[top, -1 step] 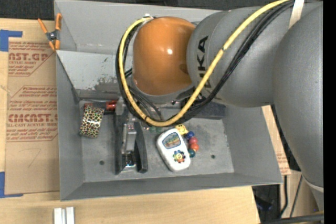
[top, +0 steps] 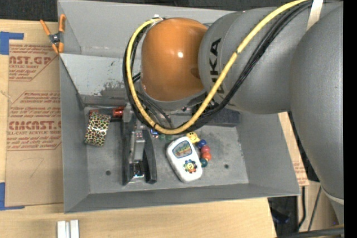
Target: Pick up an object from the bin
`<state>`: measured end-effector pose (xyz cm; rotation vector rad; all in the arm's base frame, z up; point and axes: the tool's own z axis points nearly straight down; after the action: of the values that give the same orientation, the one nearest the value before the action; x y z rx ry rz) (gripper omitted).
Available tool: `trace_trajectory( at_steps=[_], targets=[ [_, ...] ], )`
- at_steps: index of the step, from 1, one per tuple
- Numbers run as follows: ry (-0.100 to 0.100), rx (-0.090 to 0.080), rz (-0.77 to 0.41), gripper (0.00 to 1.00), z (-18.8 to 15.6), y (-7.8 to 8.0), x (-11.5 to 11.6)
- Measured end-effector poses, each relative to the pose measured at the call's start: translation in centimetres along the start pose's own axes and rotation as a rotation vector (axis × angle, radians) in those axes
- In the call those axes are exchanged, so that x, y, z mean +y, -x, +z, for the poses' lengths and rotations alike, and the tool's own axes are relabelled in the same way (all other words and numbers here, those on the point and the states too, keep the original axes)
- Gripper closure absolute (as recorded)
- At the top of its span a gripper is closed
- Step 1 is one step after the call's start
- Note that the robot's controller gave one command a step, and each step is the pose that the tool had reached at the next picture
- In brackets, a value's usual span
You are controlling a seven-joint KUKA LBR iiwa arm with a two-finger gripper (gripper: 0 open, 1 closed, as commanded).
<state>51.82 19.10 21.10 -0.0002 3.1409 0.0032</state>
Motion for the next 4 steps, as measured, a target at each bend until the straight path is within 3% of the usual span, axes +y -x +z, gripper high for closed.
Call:
trace_trajectory(
  at_steps=[1, 2, 3, 4],
  targets=[
    [-0.002, 0.006, -0.046, 0.0, 8.2, 0.0, 0.2],
    [0.003, -0.013, -0.066, 0.0, 8.1, 0.8, 0.5],
    [0.003, -0.009, -0.221, 0.0, 11.3, 0.9, -5.7],
    [0.005, -0.013, -0.266, 0.0, 11.1, 0.6, -4.8]
  ],
)
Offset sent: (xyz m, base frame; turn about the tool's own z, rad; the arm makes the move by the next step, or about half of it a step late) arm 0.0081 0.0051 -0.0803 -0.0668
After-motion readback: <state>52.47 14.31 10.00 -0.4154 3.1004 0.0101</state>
